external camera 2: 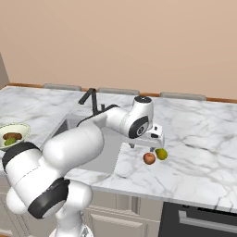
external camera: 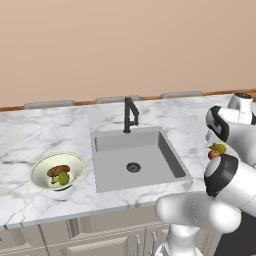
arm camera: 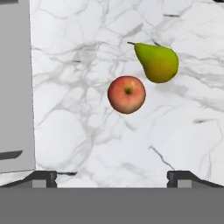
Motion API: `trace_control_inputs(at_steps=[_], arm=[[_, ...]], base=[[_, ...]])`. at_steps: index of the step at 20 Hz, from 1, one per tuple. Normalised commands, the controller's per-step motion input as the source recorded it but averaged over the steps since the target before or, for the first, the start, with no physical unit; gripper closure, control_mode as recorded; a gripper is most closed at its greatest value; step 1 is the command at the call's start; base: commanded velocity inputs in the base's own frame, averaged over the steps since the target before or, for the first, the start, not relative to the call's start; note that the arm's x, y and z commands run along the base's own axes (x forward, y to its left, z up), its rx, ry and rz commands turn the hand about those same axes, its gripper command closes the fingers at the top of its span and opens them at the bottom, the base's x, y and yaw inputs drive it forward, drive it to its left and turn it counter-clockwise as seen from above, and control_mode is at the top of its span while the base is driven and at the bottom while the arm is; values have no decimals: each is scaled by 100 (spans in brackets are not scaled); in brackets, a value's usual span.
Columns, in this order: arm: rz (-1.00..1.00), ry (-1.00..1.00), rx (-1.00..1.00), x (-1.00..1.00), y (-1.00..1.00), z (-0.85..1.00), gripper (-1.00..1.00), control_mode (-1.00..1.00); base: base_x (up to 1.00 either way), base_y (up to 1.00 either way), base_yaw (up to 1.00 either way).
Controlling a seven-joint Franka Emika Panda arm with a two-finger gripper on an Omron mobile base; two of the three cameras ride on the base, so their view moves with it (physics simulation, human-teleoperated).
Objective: There is a mixed pile of frozen fruits and vegetables on the counter. Locate all the frozen vegetables and place the items in a bowl on the counter. Take all the frozen fruits and defrost them in a running sink.
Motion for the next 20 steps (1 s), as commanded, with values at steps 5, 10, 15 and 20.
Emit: trace_control_inputs(at_steps=[5, 10, 15, 20], arm=[[3, -1, 0, 20, 2, -19, -100, -100], [0, -1, 0, 11, 5, -13, -100, -100], [0, -2, 0, 20, -29, -4, -100, -100], [0, -6, 0, 19, -12, -2, -100, -100]], base=[[0, 0, 0], [0, 0, 0], [0, 0, 0], [0, 0, 0]])
